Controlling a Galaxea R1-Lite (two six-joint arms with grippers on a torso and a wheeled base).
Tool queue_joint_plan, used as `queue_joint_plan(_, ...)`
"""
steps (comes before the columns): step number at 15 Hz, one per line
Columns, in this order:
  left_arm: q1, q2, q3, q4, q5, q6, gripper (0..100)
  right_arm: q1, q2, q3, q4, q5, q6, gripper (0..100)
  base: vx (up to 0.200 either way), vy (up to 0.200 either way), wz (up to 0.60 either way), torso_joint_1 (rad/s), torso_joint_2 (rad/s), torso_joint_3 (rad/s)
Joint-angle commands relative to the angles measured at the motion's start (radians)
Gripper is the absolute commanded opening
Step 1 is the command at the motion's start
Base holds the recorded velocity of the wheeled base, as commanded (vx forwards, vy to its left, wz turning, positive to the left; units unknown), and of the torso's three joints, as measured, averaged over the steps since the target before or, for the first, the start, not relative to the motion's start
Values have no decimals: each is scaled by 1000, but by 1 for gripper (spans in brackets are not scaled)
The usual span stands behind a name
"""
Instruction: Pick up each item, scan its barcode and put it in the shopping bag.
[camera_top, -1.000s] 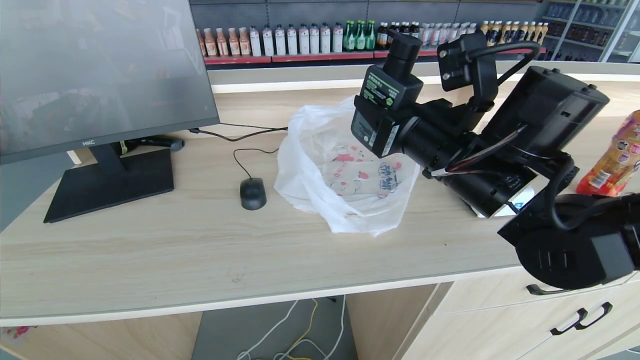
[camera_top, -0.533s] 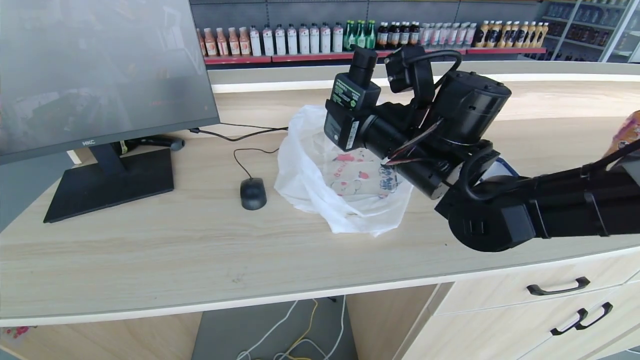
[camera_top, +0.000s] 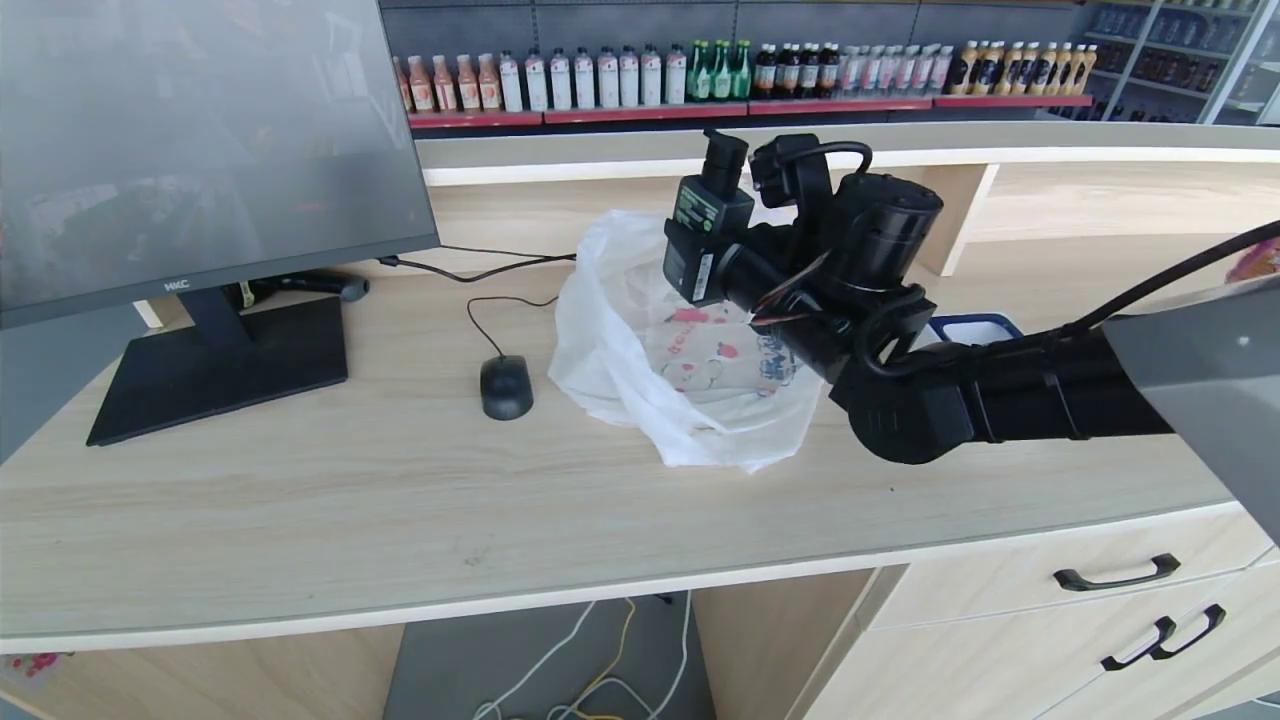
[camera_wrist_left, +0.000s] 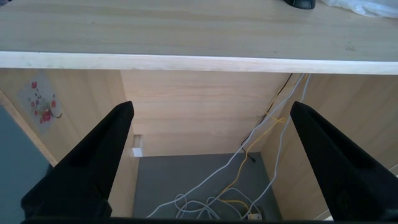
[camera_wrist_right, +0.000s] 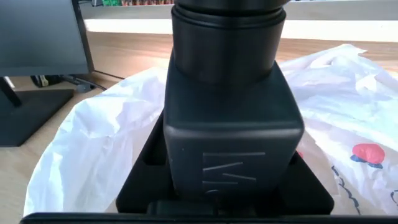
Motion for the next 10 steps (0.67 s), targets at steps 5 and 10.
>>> queue_joint_plan(5,0,0,0,0,0,0,100,-6,83,-39,10,-2,-1,0,0,0,0,0,0,0)
queue_joint_plan(10,0,0,0,0,0,0,100,-18,139,-68,10,1,-5,0,0,0,0,0,0,0)
